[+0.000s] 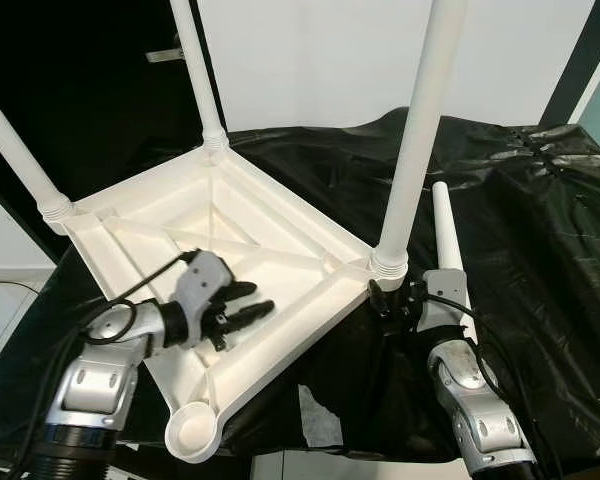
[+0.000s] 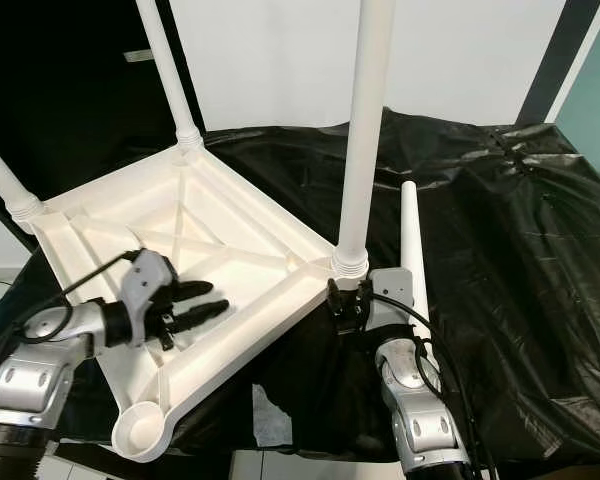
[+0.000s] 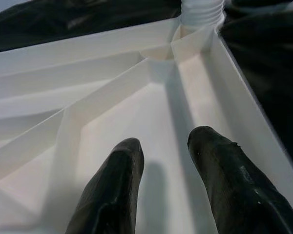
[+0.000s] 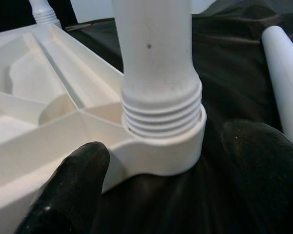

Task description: Building children table

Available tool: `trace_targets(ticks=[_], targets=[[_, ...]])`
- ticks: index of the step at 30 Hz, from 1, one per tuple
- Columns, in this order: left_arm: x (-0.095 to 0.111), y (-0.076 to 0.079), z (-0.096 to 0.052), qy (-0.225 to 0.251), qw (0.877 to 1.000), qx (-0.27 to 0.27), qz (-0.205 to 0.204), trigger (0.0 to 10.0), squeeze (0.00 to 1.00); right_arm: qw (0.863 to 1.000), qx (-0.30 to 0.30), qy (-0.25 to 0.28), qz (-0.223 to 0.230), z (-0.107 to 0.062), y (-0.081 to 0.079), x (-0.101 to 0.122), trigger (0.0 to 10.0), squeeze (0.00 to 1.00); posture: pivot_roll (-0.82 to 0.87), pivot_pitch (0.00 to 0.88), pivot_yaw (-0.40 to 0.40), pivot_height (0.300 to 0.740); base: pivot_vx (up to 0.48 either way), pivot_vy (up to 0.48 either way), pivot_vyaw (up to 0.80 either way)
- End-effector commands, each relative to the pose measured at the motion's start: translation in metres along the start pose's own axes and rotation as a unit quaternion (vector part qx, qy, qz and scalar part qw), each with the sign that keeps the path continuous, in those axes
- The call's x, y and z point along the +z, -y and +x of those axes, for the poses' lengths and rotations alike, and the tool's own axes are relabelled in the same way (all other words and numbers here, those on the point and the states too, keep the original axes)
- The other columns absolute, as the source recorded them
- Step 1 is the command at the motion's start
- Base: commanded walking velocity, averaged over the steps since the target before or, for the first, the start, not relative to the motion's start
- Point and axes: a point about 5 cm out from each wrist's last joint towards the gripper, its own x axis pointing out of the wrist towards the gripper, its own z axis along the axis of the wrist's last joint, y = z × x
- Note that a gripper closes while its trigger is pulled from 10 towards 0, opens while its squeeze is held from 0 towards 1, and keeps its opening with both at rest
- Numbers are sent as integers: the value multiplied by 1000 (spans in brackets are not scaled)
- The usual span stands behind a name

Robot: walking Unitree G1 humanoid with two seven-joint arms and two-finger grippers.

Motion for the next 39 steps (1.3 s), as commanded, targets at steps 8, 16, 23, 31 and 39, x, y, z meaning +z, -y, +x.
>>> trace_targets(ticks=[8, 16, 23, 31, 39], targets=[[-26, -34, -50, -115, 993, 40, 7, 10000, 0, 1000, 0, -23, 0, -5, -1, -7, 10000, 0, -27, 0, 51, 740, 0, 0, 0], [-43, -38, -74, -183, 982, 49, 5, 10000, 0, 999, 8, -36, 0, -4, 1, -8, 10000, 0, -25, 0, 41, 740, 0, 0, 0], [-53, -11, -76, -208, 977, -34, 7, 10000, 0, 998, 41, -53, -8, 3, -4, -10, 10000, 0, -6, 0, 19, 740, 0, 0, 0], [-57, 21, -58, -200, 976, -90, 9, 10000, 0, 996, 53, -66, 1, 15, -5, -7, 10000, 0, -9, 0, 10, 740, 0, 0, 0], [-45, 57, -31, -136, 983, -124, -10, 10000, 0, 990, 110, -87, -6, 35, -16, -5, 10000, 0, -8, 0, -1, 740, 0, 0, 0]])
